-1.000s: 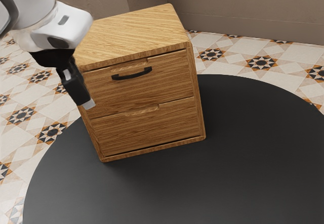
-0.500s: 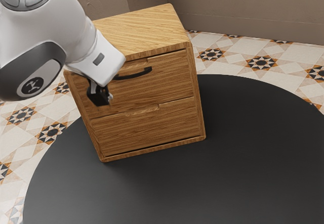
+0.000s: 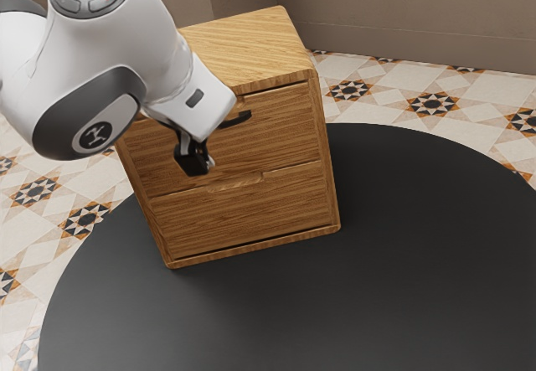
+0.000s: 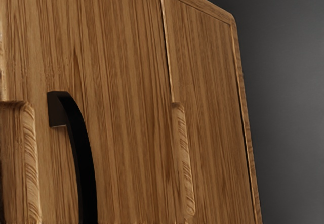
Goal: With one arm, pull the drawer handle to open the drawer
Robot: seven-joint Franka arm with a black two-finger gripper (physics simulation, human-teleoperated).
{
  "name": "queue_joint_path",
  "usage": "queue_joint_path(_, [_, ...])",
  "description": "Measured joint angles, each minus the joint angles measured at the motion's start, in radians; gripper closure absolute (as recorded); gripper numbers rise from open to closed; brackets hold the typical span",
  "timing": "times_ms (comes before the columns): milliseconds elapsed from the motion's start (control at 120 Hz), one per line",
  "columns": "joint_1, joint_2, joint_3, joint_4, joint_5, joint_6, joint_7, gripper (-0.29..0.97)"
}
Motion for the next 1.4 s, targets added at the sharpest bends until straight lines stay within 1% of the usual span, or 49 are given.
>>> queue_joint_path(100, [0.002,0.006,0.001,0.002,0.009,0.0,-0.019,0.0])
queue_joint_path(375, [0.008,0.094,0.037,0.03,0.018,0.002,-0.056,0.0])
queue_joint_path(625, [-0.011,0.093,0.012,0.024,0.018,-0.003,-0.078,0.0])
queue_joint_path(767, [-0.008,0.091,0.015,0.035,0.019,-0.003,-0.086,0.0])
queue_joint_path(833, [-0.005,0.093,0.016,0.05,0.03,0.0,-0.089,0.0])
queue_joint_path(958, [-0.002,0.122,0.017,0.057,0.047,0.003,-0.095,0.0])
queue_joint_path(1133, [0.0,0.165,0.017,0.057,0.051,0.007,-0.104,-0.01])
queue_joint_path(1200, [0.001,0.166,0.017,0.056,0.051,0.008,-0.106,-0.01])
queue_joint_path(1333, [-0.01,0.157,0.013,0.047,0.05,0.009,-0.111,0.03])
queue_joint_path(1400, [-0.02,0.151,0.012,0.038,0.049,0.009,-0.113,0.0])
